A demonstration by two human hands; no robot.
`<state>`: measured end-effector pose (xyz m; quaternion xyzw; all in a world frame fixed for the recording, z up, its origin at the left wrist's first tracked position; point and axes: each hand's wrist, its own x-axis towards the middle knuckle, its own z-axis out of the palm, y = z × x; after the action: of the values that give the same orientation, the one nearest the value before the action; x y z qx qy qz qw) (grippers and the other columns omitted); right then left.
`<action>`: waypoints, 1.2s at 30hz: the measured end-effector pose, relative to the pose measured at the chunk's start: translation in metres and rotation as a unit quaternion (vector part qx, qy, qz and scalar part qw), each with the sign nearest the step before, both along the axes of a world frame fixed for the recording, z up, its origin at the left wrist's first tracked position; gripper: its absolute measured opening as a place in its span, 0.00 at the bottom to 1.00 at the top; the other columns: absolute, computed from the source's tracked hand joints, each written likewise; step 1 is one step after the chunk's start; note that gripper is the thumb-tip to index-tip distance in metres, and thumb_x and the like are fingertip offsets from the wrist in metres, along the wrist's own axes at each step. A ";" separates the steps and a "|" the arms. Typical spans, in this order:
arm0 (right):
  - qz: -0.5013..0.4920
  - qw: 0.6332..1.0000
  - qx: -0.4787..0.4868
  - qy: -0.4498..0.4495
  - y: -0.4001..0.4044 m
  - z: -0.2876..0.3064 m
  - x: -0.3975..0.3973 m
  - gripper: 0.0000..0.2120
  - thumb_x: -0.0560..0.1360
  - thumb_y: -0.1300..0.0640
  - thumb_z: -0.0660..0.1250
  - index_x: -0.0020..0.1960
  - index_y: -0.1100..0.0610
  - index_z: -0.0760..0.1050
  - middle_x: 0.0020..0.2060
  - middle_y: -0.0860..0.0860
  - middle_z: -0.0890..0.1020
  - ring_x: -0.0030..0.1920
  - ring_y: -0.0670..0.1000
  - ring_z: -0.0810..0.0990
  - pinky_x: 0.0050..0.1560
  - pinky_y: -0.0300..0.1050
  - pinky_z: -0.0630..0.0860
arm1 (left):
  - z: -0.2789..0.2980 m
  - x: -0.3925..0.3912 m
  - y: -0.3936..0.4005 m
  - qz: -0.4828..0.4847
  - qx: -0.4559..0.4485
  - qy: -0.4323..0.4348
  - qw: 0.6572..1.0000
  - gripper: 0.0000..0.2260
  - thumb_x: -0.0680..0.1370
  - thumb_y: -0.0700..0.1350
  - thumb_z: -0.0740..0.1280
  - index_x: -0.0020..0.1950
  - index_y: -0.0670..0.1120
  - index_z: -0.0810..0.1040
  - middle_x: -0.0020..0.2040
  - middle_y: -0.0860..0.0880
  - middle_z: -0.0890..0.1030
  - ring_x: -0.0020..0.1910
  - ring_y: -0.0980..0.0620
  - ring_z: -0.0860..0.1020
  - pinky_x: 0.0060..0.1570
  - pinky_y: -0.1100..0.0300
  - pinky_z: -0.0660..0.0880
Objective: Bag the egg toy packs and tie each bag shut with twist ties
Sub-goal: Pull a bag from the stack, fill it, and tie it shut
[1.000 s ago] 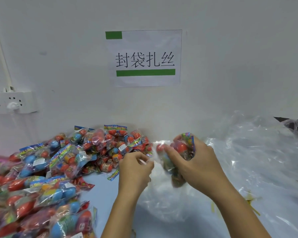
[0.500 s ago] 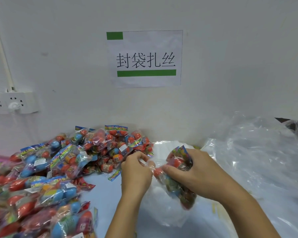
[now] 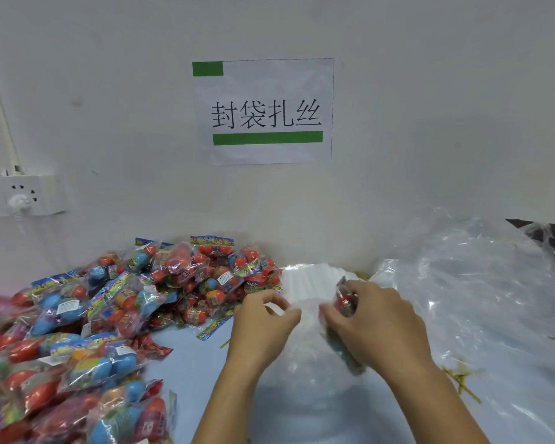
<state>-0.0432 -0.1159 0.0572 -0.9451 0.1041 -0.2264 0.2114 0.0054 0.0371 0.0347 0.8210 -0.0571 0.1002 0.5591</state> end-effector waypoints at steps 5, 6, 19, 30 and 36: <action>0.040 0.994 0.098 -0.028 -0.001 -0.006 0.007 0.18 0.73 0.32 0.63 0.43 0.47 0.74 0.41 0.45 0.81 0.45 0.52 0.79 0.48 0.49 0.78 | 0.001 -0.003 -0.006 -0.067 0.021 -0.012 0.997 0.04 0.77 0.52 0.70 0.44 0.53 0.81 0.33 0.43 0.81 0.23 0.56 0.71 0.24 0.64 0.70; 0.072 0.991 0.110 -0.003 -0.001 -0.006 0.008 0.18 0.73 0.32 0.63 0.42 0.47 0.74 0.40 0.45 0.81 0.45 0.52 0.79 0.48 0.50 0.79 | 0.001 -0.003 -0.006 -0.067 0.023 -0.021 0.997 0.06 0.77 0.52 0.69 0.43 0.53 0.82 0.32 0.44 0.80 0.24 0.57 0.71 0.24 0.63 0.69; 0.055 0.983 0.128 0.123 0.002 -0.012 0.012 0.18 0.76 0.36 0.62 0.41 0.51 0.73 0.40 0.49 0.80 0.40 0.53 0.79 0.38 0.42 0.72 | 0.004 -0.004 -0.007 -0.057 -0.008 -0.085 0.995 0.03 0.76 0.51 0.72 0.43 0.55 0.84 0.43 0.54 0.84 0.41 0.61 0.78 0.43 0.61 0.77; -0.034 0.889 0.445 -0.106 0.006 -0.022 0.030 0.18 0.76 0.42 0.67 0.38 0.56 0.79 0.32 0.52 0.83 0.40 0.58 0.83 0.50 0.58 0.82 | 0.006 0.002 -0.008 0.109 -0.063 -0.139 0.982 0.07 0.78 0.48 0.70 0.55 0.51 0.83 0.54 0.52 0.81 0.57 0.51 0.76 0.58 0.51 0.76; 0.003 0.859 0.494 -0.137 0.011 -0.020 0.032 0.20 0.75 0.40 0.69 0.39 0.56 0.80 0.25 0.47 0.81 0.26 0.47 0.80 0.39 0.56 0.84 | 0.002 0.007 -0.003 0.073 -0.185 0.027 0.980 0.20 0.76 0.62 0.68 0.62 0.52 0.76 0.61 0.52 0.77 0.60 0.51 0.75 0.61 0.51 0.72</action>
<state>-0.0110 -0.1049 0.0370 -0.6763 0.1692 -0.2719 0.6633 0.0124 0.0341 0.0367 0.7079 0.0375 0.1277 0.6937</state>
